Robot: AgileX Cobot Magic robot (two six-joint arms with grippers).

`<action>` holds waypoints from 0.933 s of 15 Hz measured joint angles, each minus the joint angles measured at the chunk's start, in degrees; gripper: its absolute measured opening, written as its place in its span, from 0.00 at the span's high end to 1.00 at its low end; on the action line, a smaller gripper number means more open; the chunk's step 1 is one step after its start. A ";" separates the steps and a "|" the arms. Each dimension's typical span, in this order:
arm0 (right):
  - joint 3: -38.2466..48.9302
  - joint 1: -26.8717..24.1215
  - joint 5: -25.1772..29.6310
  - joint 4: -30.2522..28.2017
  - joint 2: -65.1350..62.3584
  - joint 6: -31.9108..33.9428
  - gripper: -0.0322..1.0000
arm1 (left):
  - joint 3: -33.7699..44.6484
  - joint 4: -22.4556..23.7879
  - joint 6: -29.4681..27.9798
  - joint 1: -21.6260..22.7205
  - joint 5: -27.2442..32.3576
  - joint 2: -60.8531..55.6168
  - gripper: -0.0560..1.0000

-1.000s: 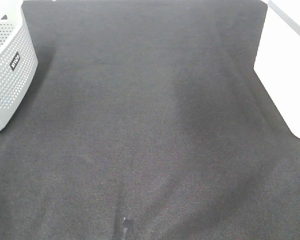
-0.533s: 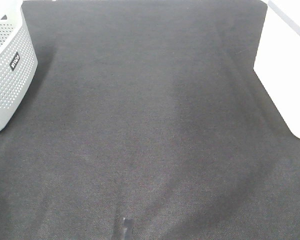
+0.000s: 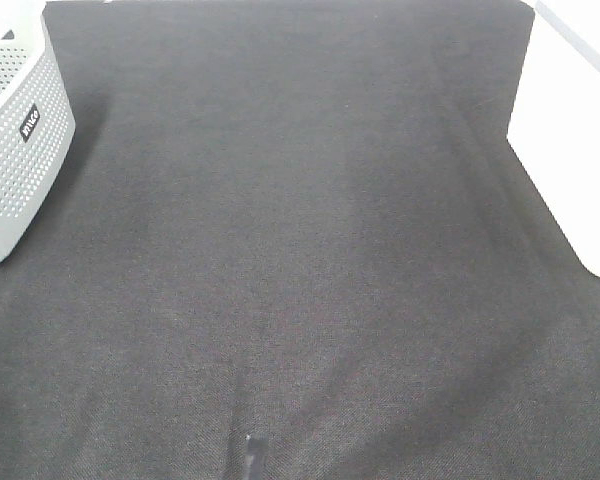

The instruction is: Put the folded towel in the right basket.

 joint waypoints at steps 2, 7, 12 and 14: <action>4.93 0.00 0.11 0.00 -6.59 -0.40 0.04 | 0.00 0.00 0.00 0.00 0.00 0.00 0.01; 10.08 0.11 0.00 -0.06 -12.49 -1.15 0.04 | 0.00 0.00 0.00 0.00 0.00 0.00 0.01; 10.20 3.27 -0.29 -0.06 -12.49 -1.20 0.04 | 0.00 0.00 0.00 0.00 0.00 0.00 0.01; 10.20 3.27 -0.34 -0.06 -12.49 -1.20 0.04 | 0.00 0.00 0.00 0.00 0.00 0.00 0.01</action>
